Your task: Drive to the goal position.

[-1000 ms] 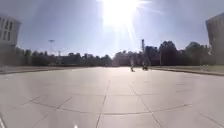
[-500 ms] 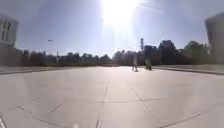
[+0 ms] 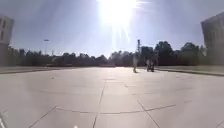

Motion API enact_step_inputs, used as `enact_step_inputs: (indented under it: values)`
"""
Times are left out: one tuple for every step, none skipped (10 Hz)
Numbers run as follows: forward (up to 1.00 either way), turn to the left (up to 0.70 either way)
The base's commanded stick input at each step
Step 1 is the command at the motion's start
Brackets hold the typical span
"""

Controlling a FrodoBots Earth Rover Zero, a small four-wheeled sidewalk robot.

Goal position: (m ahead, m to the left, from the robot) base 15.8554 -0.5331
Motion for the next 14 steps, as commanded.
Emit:
enact_step_inputs:
  values:
    - [0.70, 0.00]
    - [0.70, 0.00]
    - [0.70, 0.00]
    - [0.70, 0.00]
    - [0.70, 0.00]
    - [0.70, 0.00]
    - [0.70, 0.00]
    - [0.70, 0.00]
    - [0.70, 0.00]
    - [0.70, 0.00]
    - [0.70, 0.01]
    - [0.70, 0.09]
    - [0.70, 0.10]
    - [0.70, 0.04]
